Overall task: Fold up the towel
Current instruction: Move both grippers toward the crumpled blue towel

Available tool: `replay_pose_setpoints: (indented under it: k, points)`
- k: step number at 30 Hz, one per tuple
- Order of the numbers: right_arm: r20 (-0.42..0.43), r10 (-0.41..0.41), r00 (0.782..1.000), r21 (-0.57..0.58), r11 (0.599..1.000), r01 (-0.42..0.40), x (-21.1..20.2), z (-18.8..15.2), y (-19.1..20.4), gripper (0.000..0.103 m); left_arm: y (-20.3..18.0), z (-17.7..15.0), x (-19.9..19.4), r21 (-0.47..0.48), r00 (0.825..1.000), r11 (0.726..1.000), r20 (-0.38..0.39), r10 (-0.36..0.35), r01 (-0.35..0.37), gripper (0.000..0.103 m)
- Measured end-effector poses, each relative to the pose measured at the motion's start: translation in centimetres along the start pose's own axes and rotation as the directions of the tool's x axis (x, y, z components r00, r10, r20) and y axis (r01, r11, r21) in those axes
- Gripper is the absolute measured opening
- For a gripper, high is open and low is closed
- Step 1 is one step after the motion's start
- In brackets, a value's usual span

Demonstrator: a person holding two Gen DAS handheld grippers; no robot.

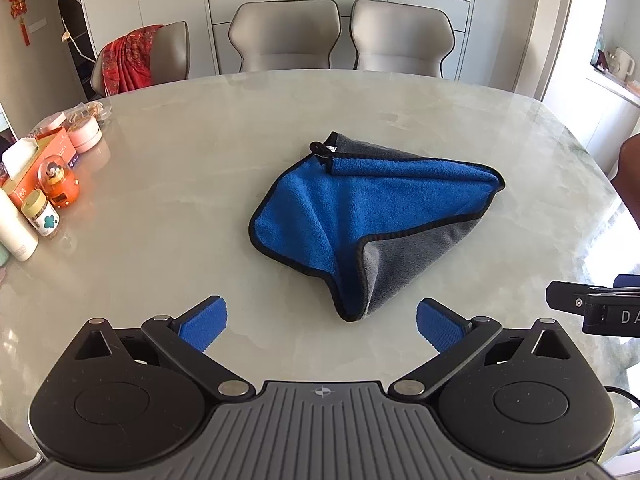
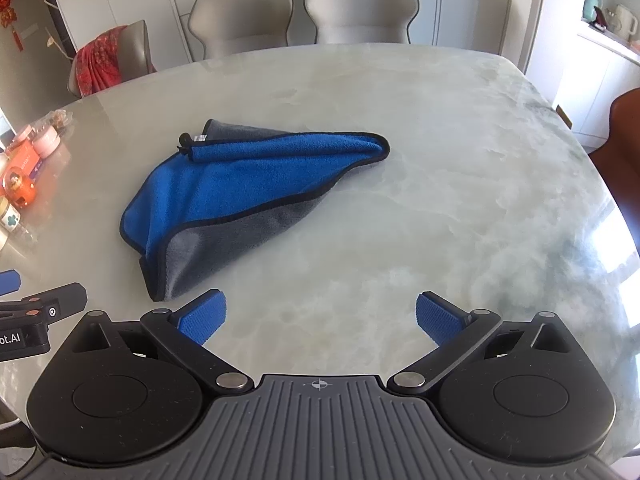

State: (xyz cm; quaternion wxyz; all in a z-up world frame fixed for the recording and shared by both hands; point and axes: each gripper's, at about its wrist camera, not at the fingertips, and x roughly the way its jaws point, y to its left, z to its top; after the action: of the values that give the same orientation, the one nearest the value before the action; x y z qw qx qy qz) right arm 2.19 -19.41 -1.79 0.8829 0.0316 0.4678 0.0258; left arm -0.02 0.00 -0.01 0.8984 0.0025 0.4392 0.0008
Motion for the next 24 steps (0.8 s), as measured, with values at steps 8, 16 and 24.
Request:
replay_pose_setpoints:
  k: [8, 16, 24]
  points:
    - [-0.018, -0.001, 1.000, -0.011, 1.000, 0.001, 0.40, 0.11, 0.12, 0.102, 0.04, -0.18, -0.03, 0.017, 1.000, 1.000, -0.007, 0.012, -0.012, 0.103]
    - [-0.030, -0.004, 1.000, -0.021, 1.000, 0.004, 0.82, 0.14, 0.34, 0.102, -0.07, 0.05, 0.65, 0.010, 1.000, 1.000, -0.024, 0.009, -0.009, 0.103]
    - [-0.035, -0.003, 0.999, -0.028, 1.000, 0.002, 0.86, 0.28, 0.50, 0.102, 0.00, 0.29, 0.93, 0.015, 1.000, 1.000, -0.028, 0.003, -0.002, 0.103]
